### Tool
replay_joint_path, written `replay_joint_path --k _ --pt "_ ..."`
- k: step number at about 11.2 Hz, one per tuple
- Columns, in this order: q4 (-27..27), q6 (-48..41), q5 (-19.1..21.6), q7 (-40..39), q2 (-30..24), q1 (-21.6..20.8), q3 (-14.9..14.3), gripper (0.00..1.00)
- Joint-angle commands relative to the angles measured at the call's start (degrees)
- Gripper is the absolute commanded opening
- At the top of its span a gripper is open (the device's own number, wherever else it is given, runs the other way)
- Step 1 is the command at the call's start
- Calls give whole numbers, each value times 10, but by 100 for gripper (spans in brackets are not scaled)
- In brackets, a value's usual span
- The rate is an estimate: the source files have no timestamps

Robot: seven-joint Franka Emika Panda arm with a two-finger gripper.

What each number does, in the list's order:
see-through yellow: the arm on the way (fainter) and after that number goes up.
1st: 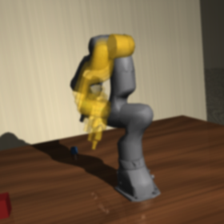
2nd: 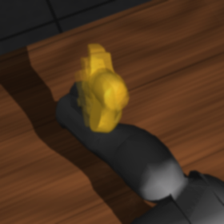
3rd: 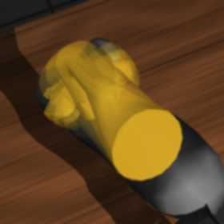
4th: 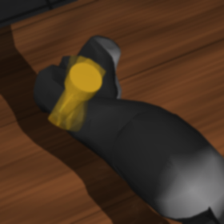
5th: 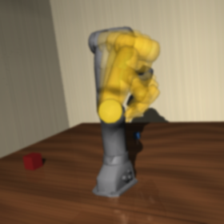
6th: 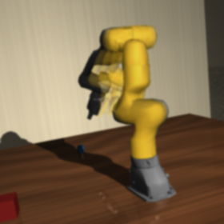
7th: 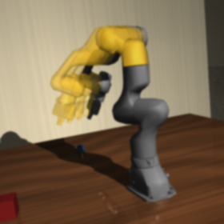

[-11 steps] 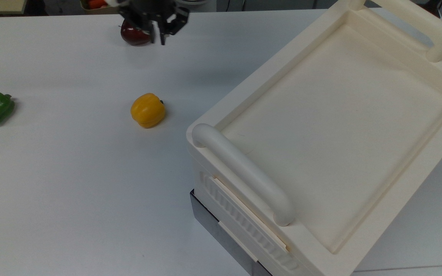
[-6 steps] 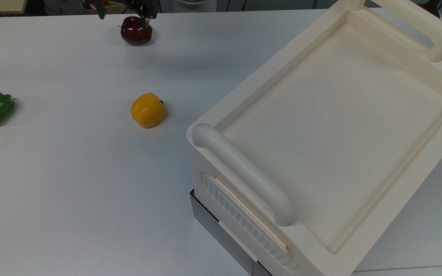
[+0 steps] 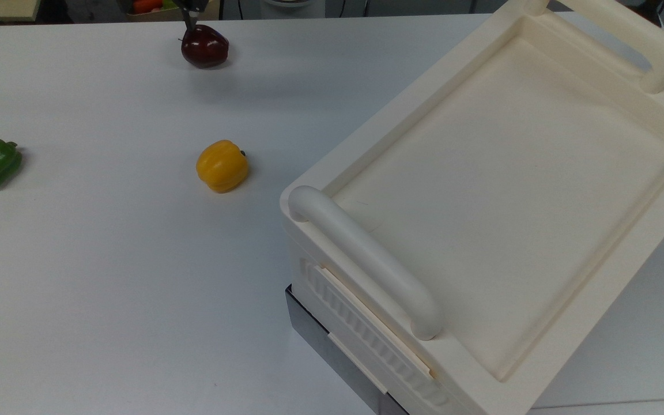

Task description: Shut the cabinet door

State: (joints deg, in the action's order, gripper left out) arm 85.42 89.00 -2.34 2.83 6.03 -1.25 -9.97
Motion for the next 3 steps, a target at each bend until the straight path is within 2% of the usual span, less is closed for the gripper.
replay_joint_path --k 1,3 --pt "17 -7 11 -14 -20 -11 -13 100" --pt "17 -6 11 -12 -20 -14 -13 100"
